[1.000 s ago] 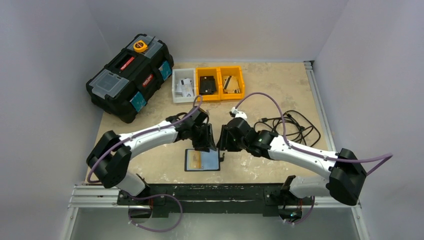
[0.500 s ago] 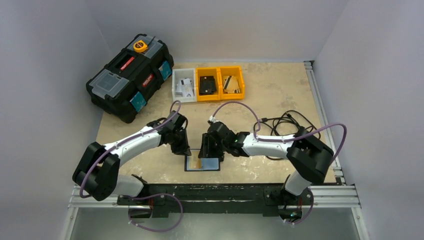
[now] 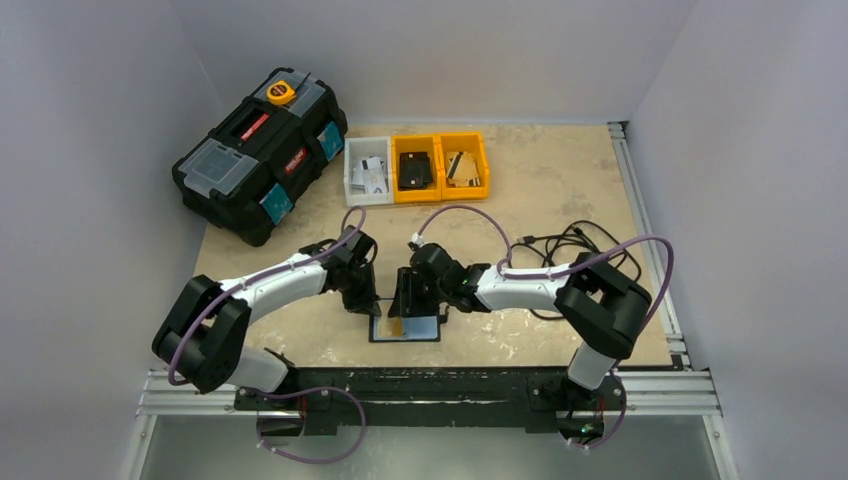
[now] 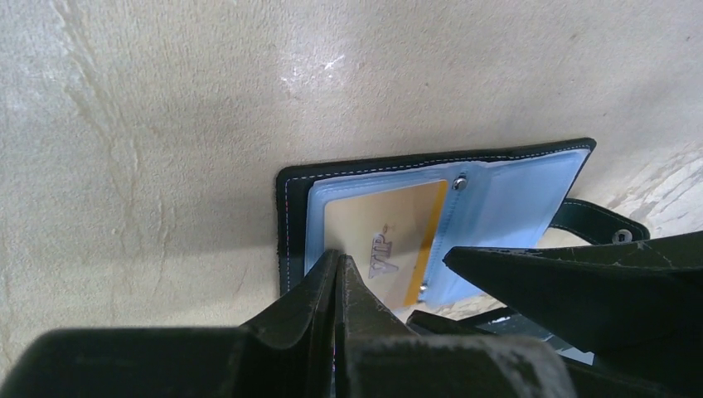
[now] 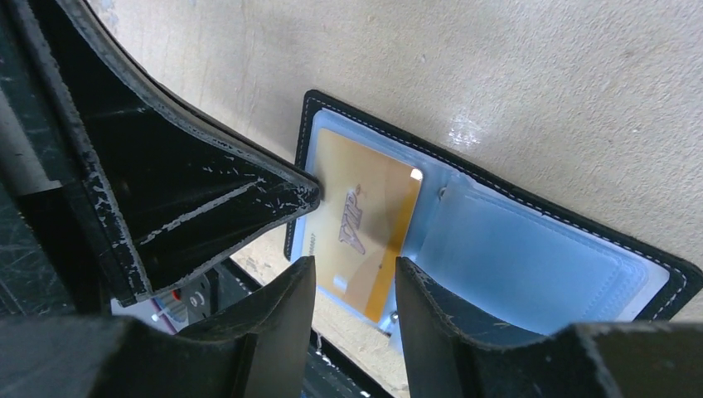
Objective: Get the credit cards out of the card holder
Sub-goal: Remove the credit card from the card holder.
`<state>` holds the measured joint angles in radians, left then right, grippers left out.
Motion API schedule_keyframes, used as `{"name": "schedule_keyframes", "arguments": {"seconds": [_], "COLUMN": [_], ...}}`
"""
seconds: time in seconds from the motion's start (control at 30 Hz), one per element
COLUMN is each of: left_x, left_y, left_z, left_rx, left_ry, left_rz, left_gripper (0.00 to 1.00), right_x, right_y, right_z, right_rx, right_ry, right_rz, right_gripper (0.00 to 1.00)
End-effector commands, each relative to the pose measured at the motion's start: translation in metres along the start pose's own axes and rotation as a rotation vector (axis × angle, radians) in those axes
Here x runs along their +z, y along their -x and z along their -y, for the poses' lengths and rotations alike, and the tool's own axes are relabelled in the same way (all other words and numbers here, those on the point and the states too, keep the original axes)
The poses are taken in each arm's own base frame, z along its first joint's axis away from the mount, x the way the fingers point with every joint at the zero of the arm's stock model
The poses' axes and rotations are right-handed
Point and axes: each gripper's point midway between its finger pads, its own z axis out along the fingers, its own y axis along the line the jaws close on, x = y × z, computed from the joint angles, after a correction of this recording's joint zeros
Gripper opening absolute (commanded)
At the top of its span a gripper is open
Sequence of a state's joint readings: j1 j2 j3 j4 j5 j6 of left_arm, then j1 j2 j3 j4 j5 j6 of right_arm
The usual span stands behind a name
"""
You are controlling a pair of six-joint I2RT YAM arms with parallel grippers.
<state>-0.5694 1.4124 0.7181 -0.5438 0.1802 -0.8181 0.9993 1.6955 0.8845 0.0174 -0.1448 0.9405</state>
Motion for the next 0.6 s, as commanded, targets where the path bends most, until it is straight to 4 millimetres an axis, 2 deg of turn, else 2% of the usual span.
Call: {"name": "schedule_keyframes", "arguments": {"seconds": [0.0, 0.43, 0.57], "left_x": [0.006, 0.001, -0.001], "left_y": [0.003, -0.001, -0.002], "left_z": [-0.007, -0.01, -0.01], "left_rx": [-0.001, -0.01, -0.011], "left_ry": [0.014, 0.017, 0.012], "left_rz": [0.02, 0.028, 0.027], "left_gripper": [0.0, 0.0, 0.0], "right_x": [0.001, 0.005, 0.006], "right_y": [0.008, -0.002, -0.005], "right_z": [-0.015, 0.018, 0.023], "right_rx": [0.006, 0.046, 0.051], "right_ry": [0.053, 0.006, 0.0], "right_rz": [0.018, 0.005, -0.002], "right_gripper": [0.4, 0.4, 0.4]}}
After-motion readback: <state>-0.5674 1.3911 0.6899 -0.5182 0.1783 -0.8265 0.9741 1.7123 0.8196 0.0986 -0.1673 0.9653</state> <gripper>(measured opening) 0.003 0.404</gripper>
